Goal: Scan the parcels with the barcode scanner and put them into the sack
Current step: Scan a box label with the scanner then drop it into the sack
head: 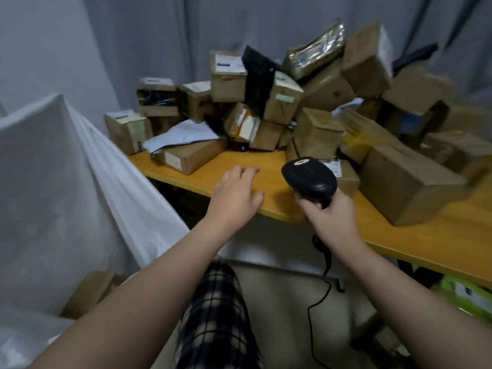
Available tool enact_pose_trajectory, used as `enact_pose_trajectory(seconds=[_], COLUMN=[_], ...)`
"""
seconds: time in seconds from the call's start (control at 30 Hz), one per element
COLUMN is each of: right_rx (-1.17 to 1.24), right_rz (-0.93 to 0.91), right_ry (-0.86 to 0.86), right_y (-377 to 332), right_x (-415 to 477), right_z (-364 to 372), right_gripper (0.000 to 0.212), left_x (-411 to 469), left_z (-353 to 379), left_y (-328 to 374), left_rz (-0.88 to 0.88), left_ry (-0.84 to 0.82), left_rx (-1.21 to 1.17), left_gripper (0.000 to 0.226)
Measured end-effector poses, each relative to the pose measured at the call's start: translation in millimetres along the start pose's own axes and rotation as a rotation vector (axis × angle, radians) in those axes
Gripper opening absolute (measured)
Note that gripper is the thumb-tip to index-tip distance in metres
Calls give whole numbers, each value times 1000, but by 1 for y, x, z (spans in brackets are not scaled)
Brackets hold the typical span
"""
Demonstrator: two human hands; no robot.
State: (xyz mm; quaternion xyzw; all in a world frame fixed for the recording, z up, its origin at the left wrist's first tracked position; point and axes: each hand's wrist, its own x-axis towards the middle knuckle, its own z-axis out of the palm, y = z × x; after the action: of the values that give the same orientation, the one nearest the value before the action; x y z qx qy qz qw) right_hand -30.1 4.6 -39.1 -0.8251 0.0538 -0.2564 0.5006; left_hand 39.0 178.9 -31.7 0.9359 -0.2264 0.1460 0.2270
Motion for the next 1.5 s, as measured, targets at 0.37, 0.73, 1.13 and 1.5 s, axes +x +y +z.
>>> enact_pose_trajectory(seconds=[0.37, 0.73, 1.13, 1.5], right_rx=[65, 128, 255, 395], right_rz=[67, 184, 193, -23], right_ry=[258, 276, 173, -50], right_y=[25, 35, 34, -3], right_x=[24, 57, 48, 41], right_z=[-82, -72, -60, -50], right_gripper=[21, 15, 24, 37], left_x=[92, 162, 83, 40], left_z=[32, 48, 19, -8], left_y=[96, 121, 44, 23], left_rz=[81, -62, -169, -225], left_ry=[64, -7, 153, -17], left_rx=[43, 198, -883, -1126], left_gripper=[70, 72, 44, 55])
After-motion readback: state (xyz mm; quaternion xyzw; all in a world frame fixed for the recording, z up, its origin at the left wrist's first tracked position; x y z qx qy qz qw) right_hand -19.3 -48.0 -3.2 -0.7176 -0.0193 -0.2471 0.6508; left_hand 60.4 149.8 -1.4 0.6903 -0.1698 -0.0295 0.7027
